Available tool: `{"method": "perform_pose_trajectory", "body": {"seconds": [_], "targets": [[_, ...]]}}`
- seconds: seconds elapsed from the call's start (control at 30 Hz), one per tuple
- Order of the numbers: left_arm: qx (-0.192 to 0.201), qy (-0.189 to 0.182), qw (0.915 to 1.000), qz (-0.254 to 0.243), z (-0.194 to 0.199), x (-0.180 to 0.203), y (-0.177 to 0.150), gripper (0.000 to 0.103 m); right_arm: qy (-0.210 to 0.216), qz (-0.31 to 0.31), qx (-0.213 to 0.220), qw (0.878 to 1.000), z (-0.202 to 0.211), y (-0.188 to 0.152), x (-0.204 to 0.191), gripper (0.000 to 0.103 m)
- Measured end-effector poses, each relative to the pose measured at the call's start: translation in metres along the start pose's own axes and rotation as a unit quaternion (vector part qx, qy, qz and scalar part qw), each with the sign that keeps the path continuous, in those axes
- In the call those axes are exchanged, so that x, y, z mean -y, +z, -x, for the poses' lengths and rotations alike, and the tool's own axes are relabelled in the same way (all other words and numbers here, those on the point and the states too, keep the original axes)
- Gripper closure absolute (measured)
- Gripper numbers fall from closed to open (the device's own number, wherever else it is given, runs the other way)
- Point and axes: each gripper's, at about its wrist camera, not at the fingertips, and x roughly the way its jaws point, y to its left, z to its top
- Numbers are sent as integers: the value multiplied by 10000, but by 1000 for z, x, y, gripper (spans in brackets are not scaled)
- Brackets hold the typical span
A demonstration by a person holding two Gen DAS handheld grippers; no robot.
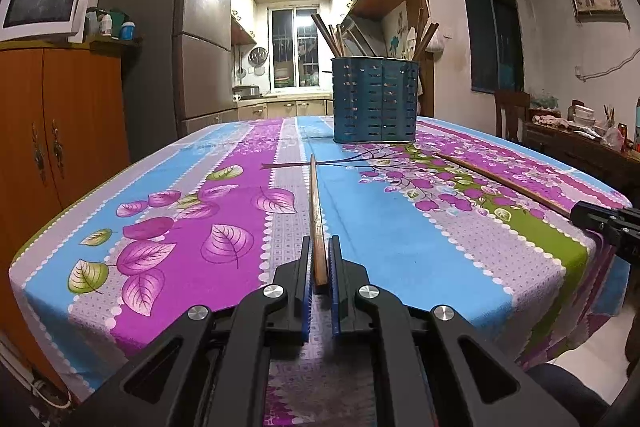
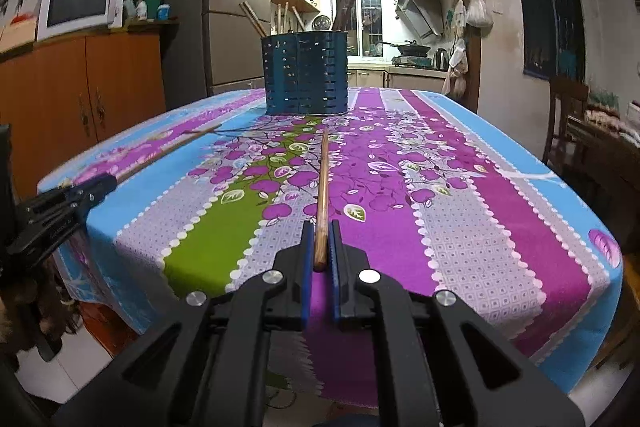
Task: Organize utensils
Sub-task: 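Lift the held chopsticks and carry them above the blue slotted holder with both grippers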
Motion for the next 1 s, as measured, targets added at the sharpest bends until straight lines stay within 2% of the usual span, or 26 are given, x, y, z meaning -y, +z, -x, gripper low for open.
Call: {"method": "perform_pose_trajectory", "body": {"seconds": [0.1, 0.23, 0.4, 0.57, 0.73, 1.0], "targets": [[46, -75, 10000, -28, 6, 1, 8, 96, 49, -62, 39, 10000, 3, 3, 1, 98], [292, -169, 9994, -36, 22, 2, 32, 96, 86, 44, 246, 9997, 20, 20, -3, 98], [798, -291, 9963, -147, 47, 5, 76, 96, 106, 228, 635, 9977, 46, 53, -6, 98], [1112, -496, 9922, -274, 48, 11, 128, 96, 201, 536, 1023, 9931, 58, 102, -7, 98], [965, -732, 9917, -432, 21, 23, 186, 96, 411, 619, 1020, 9920, 49, 156, -5, 98], [541, -940, 9929, -482, -17, 40, 225, 96, 655, 523, 554, 9949, 18, 210, 3, 98]]}}
